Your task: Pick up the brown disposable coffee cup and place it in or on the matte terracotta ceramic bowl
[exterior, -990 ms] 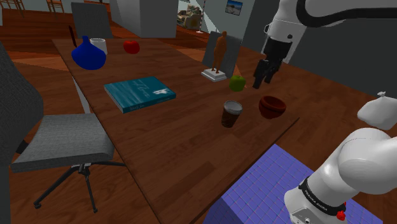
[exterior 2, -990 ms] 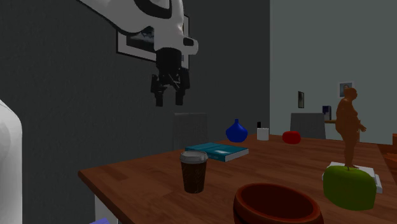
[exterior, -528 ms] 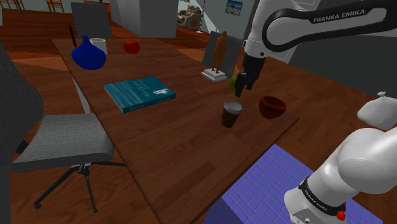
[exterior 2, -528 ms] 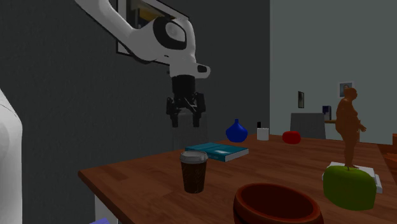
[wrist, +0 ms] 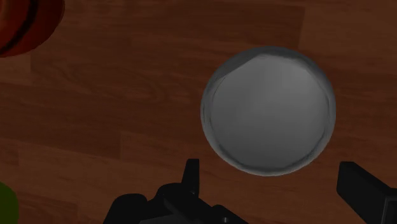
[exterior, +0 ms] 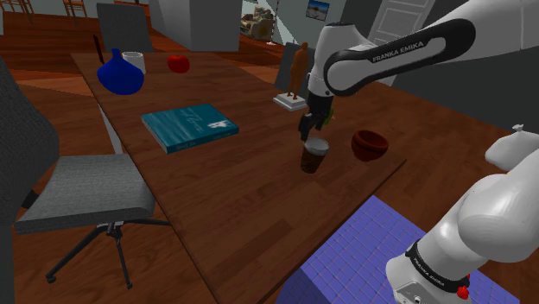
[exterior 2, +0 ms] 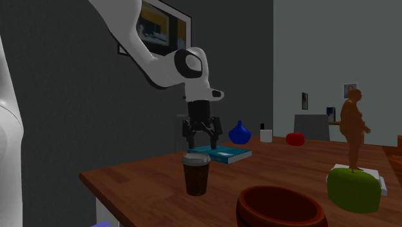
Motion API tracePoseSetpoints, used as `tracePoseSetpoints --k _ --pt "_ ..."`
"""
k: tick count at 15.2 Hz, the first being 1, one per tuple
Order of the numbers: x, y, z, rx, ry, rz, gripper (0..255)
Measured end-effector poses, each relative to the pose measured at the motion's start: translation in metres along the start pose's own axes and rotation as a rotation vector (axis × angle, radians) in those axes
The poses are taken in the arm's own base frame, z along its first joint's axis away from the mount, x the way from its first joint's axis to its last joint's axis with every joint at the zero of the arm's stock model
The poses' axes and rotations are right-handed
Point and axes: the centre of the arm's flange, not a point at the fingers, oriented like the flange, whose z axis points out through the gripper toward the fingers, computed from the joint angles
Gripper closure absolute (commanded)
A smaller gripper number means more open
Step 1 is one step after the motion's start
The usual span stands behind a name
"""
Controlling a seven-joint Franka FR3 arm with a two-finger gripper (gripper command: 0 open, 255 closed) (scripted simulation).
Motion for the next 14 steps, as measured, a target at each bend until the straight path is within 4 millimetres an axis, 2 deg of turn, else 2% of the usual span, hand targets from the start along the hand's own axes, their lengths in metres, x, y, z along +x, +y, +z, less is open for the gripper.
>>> tracePoseSetpoints --k 6,13,14 --pt "0.002 -0.001 0.032 -0.002 0.001 -0.002 0" --pt "0.002 -0.002 0.035 -0.002 0.001 -0.002 0" --pt "0.002 -0.002 0.035 -0.002 0.001 -0.002 255"
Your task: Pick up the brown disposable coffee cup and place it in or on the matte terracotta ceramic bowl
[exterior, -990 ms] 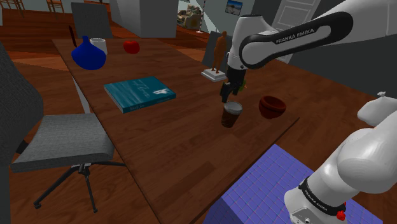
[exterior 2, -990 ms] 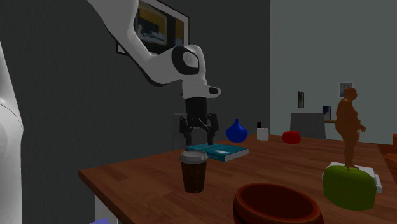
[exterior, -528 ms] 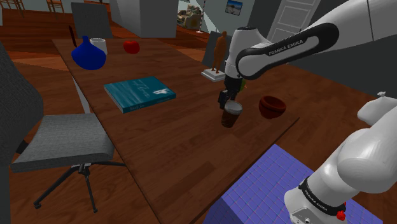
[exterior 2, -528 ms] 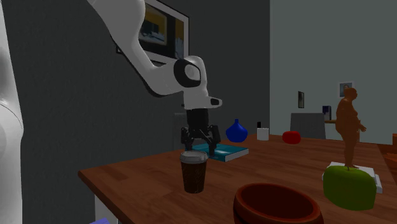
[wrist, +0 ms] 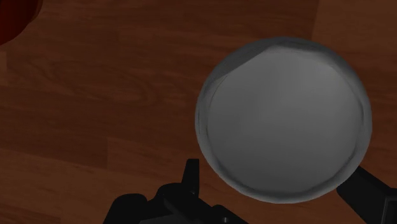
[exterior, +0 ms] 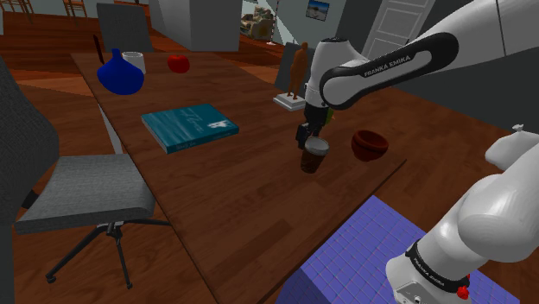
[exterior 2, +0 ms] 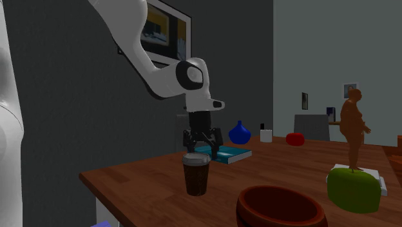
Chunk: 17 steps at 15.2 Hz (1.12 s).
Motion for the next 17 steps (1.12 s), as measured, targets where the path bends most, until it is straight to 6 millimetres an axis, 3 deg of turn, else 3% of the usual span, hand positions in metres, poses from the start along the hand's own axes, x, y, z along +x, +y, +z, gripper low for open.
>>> tracePoseSetpoints --k 10,17 --pt "0.0 0.0 -0.001 0.0 0.003 0.0 255" --pt "0.0 0.004 -0.03 0.0 0.0 0.0 255"
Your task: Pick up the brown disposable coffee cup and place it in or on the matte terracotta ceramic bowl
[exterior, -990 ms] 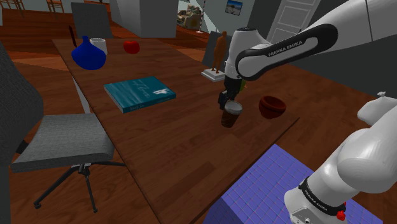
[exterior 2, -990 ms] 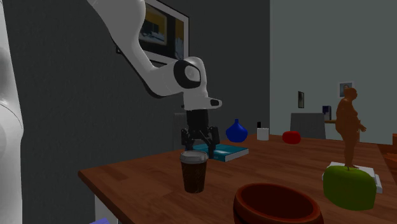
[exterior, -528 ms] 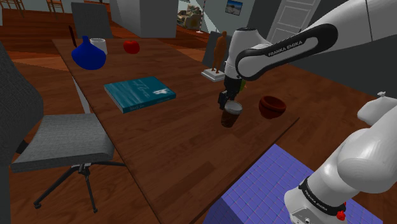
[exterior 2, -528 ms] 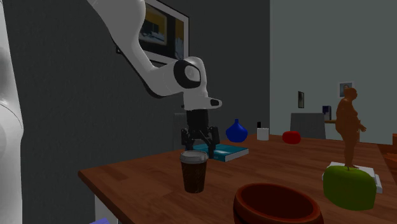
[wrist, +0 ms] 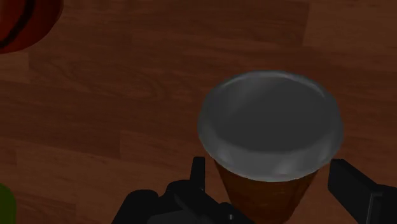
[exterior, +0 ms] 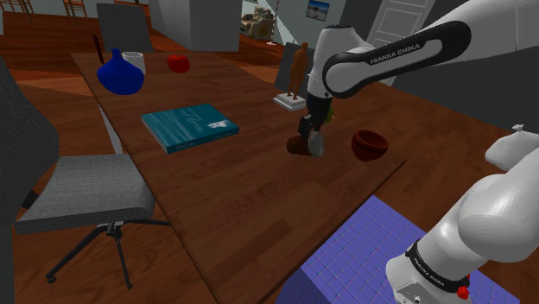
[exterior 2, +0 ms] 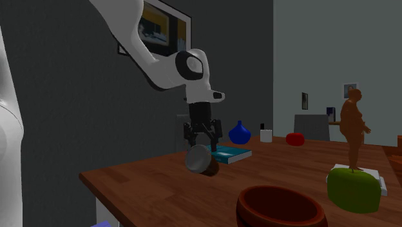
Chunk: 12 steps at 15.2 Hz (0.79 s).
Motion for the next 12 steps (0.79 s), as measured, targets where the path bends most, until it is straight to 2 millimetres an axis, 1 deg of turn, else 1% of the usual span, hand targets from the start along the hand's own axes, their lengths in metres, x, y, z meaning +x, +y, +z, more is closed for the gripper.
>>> tracePoseSetpoints --k 12 --pt "-0.002 0.008 -0.064 0.0 0.0 0.0 255"
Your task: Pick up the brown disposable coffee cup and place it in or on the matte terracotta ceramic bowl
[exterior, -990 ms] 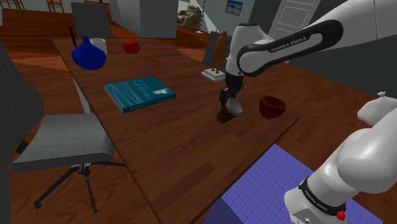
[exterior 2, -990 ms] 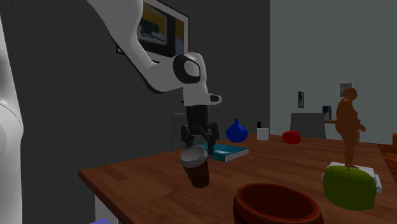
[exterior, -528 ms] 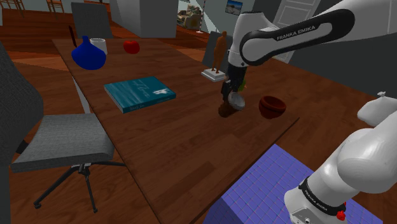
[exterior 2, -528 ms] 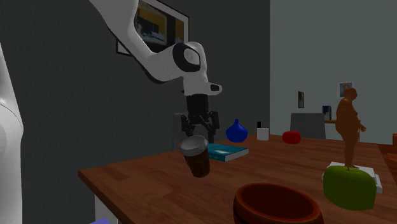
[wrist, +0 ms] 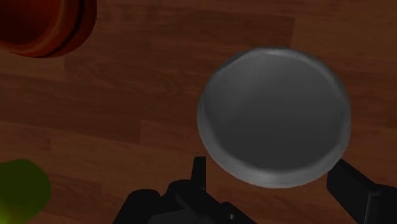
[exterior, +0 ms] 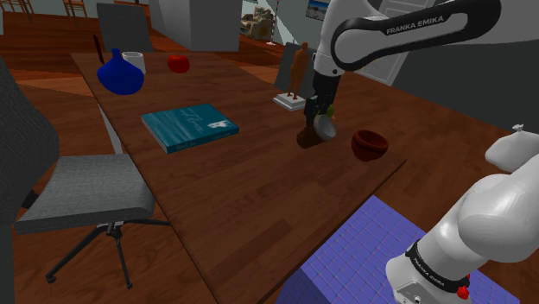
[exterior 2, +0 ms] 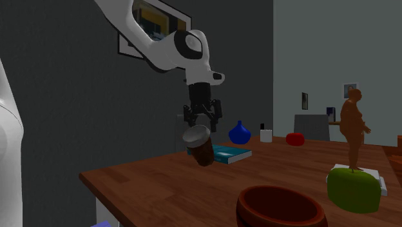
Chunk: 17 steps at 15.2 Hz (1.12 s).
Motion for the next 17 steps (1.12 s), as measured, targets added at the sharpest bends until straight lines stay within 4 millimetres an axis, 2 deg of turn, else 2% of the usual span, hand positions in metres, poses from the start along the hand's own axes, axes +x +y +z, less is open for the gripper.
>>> tracePoseSetpoints --k 15,17 --pt "-0.001 0.008 -0.077 0.0 0.0 0.0 255" --pt "-0.008 0.023 -0.079 0.0 0.0 0.001 255"
